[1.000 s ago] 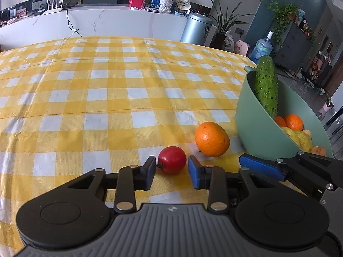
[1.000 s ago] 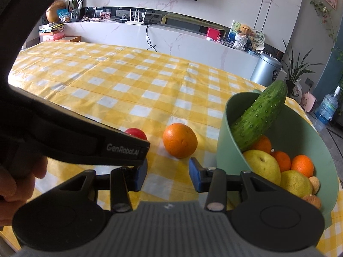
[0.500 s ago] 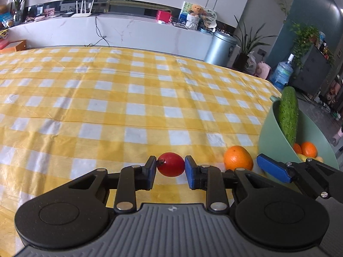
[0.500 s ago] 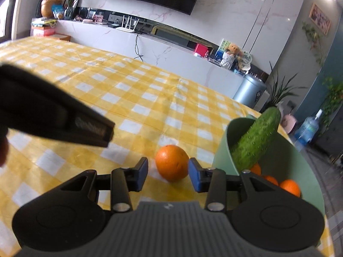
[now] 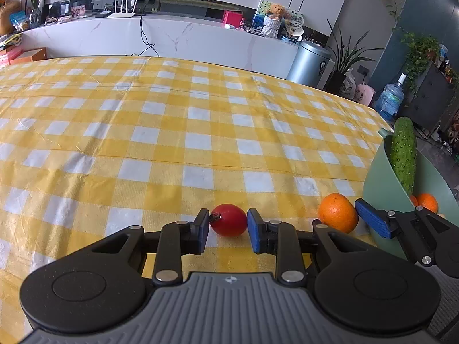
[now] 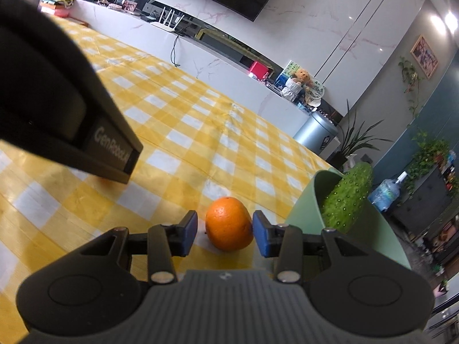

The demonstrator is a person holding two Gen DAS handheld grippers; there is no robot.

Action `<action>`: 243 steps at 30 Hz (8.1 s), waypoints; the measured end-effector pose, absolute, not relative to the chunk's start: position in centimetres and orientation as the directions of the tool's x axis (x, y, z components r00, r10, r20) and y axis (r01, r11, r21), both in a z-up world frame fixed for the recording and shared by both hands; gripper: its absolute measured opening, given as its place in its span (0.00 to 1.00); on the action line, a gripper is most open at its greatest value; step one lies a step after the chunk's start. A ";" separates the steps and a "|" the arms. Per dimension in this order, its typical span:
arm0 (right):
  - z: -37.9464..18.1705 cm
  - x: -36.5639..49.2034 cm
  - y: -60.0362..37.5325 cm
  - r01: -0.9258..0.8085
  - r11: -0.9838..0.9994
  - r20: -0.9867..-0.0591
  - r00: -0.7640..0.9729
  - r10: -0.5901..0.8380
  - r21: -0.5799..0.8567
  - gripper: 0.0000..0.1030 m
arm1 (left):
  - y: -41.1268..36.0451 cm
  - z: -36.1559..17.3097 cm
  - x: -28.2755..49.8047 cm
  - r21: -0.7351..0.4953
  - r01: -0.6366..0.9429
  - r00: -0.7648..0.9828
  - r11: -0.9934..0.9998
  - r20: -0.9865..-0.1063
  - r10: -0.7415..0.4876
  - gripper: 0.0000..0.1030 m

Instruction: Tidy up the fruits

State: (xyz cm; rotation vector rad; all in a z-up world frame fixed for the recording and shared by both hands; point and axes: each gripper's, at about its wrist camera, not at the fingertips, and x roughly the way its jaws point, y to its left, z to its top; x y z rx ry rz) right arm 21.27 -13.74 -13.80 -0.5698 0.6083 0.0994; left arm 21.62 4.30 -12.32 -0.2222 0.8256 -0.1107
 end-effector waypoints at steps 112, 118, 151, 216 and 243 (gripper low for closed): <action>-4.2 22.7 -40.1 -0.273 0.962 -0.663 0.718 0.212 0.012 0.36 | -14.8 -8.4 26.0 -0.365 0.340 0.446 0.867 -0.749 -0.490 0.31; -4.7 23.5 -40.1 -0.291 0.957 -0.669 0.709 0.225 0.014 0.36 | -15.2 -9.2 26.6 -0.347 0.345 0.420 0.872 -0.774 -0.474 0.31; -8.0 30.5 -35.6 -0.342 0.940 -0.759 0.608 0.232 0.014 0.36 | -9.1 -5.3 25.0 -0.279 0.184 0.594 0.943 -0.732 -0.333 0.40; -2.5 5.8 -34.2 -0.054 0.992 -0.519 0.848 0.106 0.115 0.96 | -6.7 -4.9 8.4 0.094 0.103 0.882 0.990 -0.468 -0.048 0.84; -3.6 6.6 -33.8 -0.081 0.988 -0.522 0.842 0.137 0.128 0.96 | -6.3 -5.9 8.6 0.100 0.084 0.849 0.991 -0.528 -0.018 0.84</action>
